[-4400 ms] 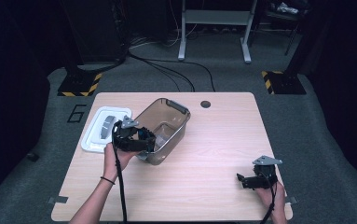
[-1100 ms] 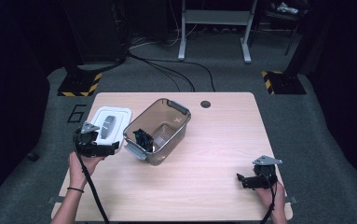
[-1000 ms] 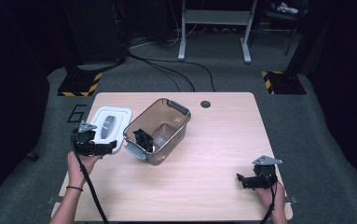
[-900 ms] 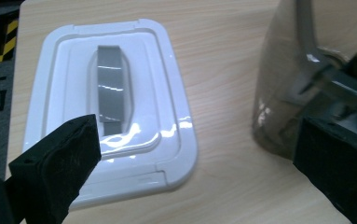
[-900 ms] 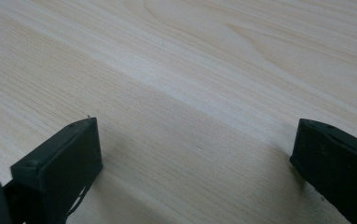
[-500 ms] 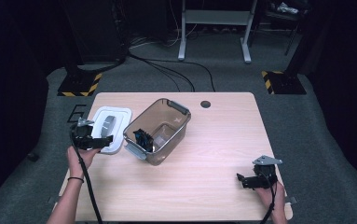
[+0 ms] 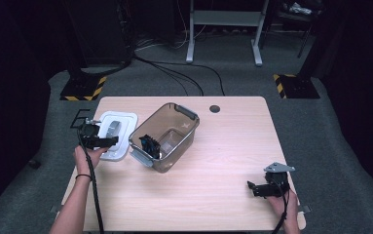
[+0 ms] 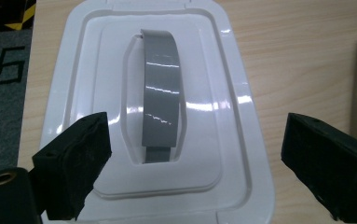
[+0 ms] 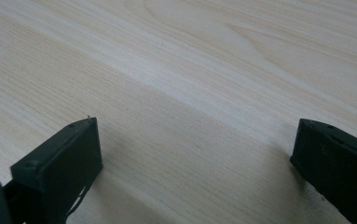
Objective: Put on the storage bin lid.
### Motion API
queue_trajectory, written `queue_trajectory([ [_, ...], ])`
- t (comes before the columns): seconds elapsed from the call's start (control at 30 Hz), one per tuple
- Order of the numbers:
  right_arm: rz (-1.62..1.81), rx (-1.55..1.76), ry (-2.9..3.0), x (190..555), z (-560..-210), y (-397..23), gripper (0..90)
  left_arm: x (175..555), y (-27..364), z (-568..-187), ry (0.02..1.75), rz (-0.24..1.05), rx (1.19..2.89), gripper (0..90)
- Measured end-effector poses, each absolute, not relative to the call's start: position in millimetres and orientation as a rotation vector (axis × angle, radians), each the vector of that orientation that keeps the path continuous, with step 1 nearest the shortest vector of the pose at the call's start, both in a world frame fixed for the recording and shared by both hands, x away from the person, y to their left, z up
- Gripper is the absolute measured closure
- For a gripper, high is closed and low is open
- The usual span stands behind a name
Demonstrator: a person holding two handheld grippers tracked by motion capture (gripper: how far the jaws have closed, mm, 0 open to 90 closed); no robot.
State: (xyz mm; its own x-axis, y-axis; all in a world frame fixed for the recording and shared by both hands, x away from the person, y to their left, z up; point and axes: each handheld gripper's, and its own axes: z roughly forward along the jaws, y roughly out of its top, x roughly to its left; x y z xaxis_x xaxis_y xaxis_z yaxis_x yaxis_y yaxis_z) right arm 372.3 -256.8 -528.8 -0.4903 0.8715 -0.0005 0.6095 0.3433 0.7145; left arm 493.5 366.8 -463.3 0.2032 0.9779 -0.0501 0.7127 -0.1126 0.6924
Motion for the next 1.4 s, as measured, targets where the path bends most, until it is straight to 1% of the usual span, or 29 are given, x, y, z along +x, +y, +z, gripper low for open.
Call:
queue_trajectory([
  [0.03,0.937,1.304,2.230,372,-529,-257,0.6,495,366,-465,1.580,0.590,1.887,10.8],
  [0.07,0.937,1.304,2.230,372,-529,-257,0.6,495,366,-465,1.580,0.590,1.887,14.8],
  [0.13,0.937,1.304,2.229,372,-529,-257,0.6,500,365,-470,1.601,0.606,1.873,16.4],
  [0.17,0.937,1.303,2.228,372,-529,-257,0.6,502,364,-473,1.609,0.623,1.874,18.7],
  [0.2,0.937,1.303,2.229,372,-529,-257,0.6,504,364,-474,1.618,0.628,1.877,23.0],
  [0.27,0.939,1.302,2.228,372,-529,-257,0.6,507,363,-478,1.631,0.642,1.878,26.3],
  [0.33,0.939,1.301,2.228,372,-529,-257,0.7,510,365,-482,1.648,0.628,1.878,33.0],
  [0.4,0.940,1.300,2.227,372,-529,-257,0.8,512,365,-484,1.653,0.625,1.869,36.4],
  [0.43,0.941,1.301,2.227,372,-529,-257,0.9,514,365,-488,1.656,0.632,1.876,40.6],
  [0.5,0.941,1.300,2.227,372,-529,-257,1.0,514,364,-490,1.650,0.628,1.883,44.0],
  [0.53,0.939,1.302,2.229,372,-529,-257,1.0,514,364,-491,1.644,0.637,1.885,50.3],
  [0.6,0.940,1.303,2.229,372,-529,-257,1.0,514,363,-492,1.645,0.659,1.882,55.7],
  [0.67,0.941,1.299,2.228,372,-529,-257,1.0,513,365,-493,1.637,0.660,1.879,64.2],
  [0.97,0.940,1.302,2.229,372,-529,-257,1.2,510,365,-493,1.606,0.671,1.884,67.1],
  [1.1,0.938,1.301,2.229,372,-529,-256,1.3,506,366,-488,1.589,0.647,1.889,67.3],
  [1.4,0.938,1.301,2.229,372,-529,-256,1.3,494,366,-470,1.523,0.651,1.890,67.4],
])
